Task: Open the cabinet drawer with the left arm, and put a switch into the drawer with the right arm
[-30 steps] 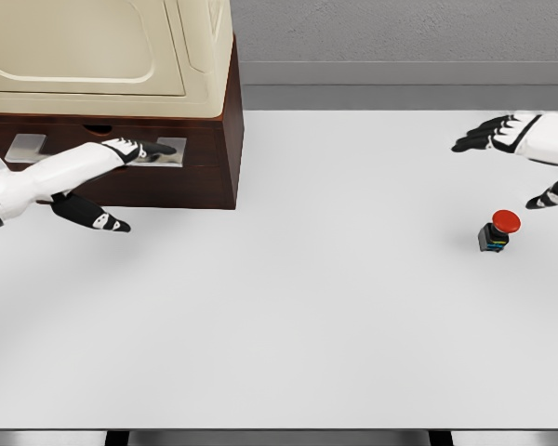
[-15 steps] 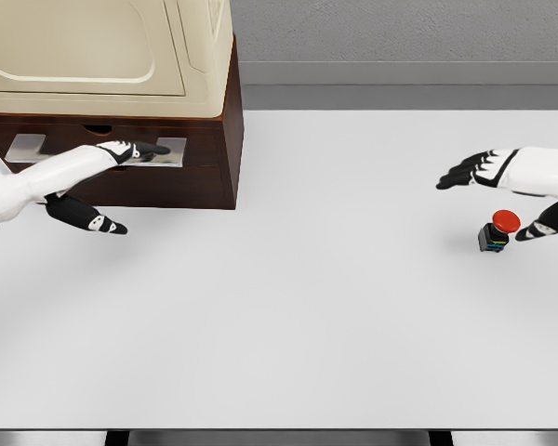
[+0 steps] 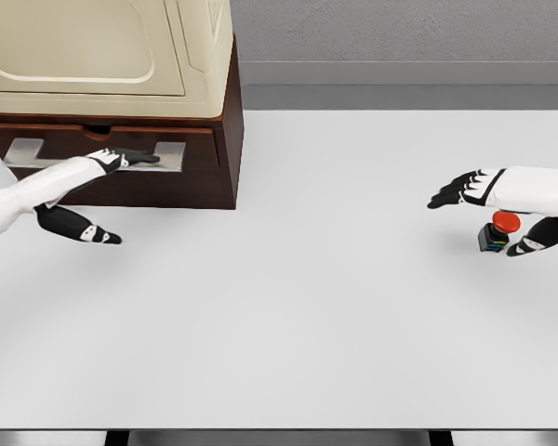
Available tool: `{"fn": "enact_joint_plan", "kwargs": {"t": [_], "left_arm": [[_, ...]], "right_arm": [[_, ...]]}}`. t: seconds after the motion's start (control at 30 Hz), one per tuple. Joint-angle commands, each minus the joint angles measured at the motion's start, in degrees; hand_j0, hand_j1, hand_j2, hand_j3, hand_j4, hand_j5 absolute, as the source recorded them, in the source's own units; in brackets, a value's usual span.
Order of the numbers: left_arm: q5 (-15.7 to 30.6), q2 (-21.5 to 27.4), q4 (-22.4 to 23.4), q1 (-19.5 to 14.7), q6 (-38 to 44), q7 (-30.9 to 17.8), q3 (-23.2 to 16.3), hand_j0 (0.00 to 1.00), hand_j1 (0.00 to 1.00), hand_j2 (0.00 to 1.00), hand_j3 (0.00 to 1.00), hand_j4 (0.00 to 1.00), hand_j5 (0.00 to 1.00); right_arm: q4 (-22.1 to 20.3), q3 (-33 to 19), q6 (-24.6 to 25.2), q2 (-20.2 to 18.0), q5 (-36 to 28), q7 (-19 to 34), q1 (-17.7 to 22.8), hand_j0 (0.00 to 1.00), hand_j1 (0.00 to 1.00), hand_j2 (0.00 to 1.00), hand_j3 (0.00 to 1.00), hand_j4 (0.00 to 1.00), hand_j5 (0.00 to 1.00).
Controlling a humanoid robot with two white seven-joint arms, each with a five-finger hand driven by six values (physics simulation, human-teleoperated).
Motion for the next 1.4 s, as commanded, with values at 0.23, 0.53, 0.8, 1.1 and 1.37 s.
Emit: {"fn": "enact_joint_plan", "kwargs": {"t": [0.23,0.53,0.8,1.1,1.37], "left_arm": [[-2.6,1.0,-0.2,3.4,-1.5,-0.4,4.2,1.00,1.00,1.00,1.00,1.00,1.00],[-2.5,1.0,-1.9,7.9,-2.6,-0.5,8.1,1.00,1.00,1.00,1.00,1.00,1.00],[-2.5,1.0,-5.1,13.7,-3.2,-0.5,13.1,1.00,1.00,1.00,1.00,1.00,1.00],[-2.5,1.0,-7.8,17.1,-3.4,-0.5,16.2,1.00,1.00,1.00,1.00,1.00,1.00],[-1.5,1.0,-9.6,18.6,-5.0,-0.5,18.9,1.00,1.00,1.00,1.00,1.00,1.00]], "right_arm": [[0.4,0.0,0.2,-0.1,-0.3,0.0,0.0,1.00,1.00,1.00,1.00,1.00,1.00],[3.9,0.5,0.2,0.8,0.7,0.0,0.3,1.00,1.00,1.00,1.00,1.00,1.00],[6.2,0.9,0.2,1.5,2.3,0.0,0.4,1.00,1.00,1.00,1.00,1.00,1.00],[8.8,0.8,0.2,3.6,4.7,0.0,0.3,1.00,1.00,1.00,1.00,1.00,1.00],[10.3,0.7,0.2,4.2,5.0,0.0,0.0,1.00,1.00,1.00,1.00,1.00,1.00]]}}
